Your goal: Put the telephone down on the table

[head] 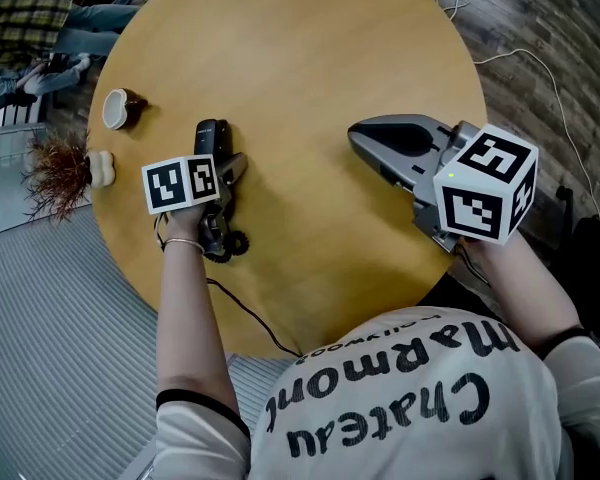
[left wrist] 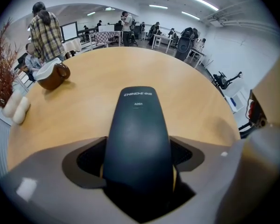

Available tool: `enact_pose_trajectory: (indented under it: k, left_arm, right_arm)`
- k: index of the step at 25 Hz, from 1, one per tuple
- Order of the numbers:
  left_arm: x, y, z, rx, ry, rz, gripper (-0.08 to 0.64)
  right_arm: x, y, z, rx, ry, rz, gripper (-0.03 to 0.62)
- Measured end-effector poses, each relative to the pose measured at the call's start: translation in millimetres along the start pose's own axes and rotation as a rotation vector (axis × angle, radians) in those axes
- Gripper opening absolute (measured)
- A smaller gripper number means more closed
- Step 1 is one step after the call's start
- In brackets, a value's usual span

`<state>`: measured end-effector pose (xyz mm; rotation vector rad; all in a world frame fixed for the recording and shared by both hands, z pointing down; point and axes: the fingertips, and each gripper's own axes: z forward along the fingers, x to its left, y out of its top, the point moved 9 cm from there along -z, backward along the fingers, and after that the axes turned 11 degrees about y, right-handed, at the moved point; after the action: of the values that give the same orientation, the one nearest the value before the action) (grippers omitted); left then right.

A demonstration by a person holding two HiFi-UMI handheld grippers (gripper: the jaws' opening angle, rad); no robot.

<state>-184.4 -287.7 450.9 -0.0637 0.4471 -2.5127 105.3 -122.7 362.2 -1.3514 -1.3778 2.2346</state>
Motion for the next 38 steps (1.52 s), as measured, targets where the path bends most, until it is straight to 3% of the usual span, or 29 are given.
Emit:
enact_pose_trajectory:
  k: [2,5,17,25,27,34,38]
  left_arm:
    - [-7.0,-3.9,3.5,0.024,-0.038,0.059,0.538]
    - [-16.7,-5.5,3.7,0.039,-0.025,0.131,0.541]
    - [-3.4,-9.3,-4.9,-0.008,0.029,0.149,0.54]
    - [11.0,-10.6,-49.6,-0.165,-0.022,0.091,0.531]
    - [14.4,-9.3,-65.7,-0.227,-0.004,0.069,0.502]
    - [24.5,-19.8,-111.3,-0.413,0.106,-0.055,0.224]
    - [23.6,-27.0,-131.0,-0.481,0.106,-0.128,0.164]
  right_arm:
    - [3.7,-3.4,-4.9,-0.001,-0.012,0.001,0.015]
    - [9.3,-4.4,-12.2,-0.008,-0.019,0.002,0.015]
    - [30.4,-16.4,-12.9,-0.008,-0.057,-0.009,0.015]
    - [61.7,-15.9,-3.8,0.005,-0.052,-0.061,0.015]
    - [71.8,-14.6,-5.3,0.002,-0.05,-0.075,0.015]
    - [97.9,-3.7,-8.8,0.001,-0.041,-0.134,0.015]
    - [106.5,4.1,-8.0,-0.001,-0.023,-0.164,0.015]
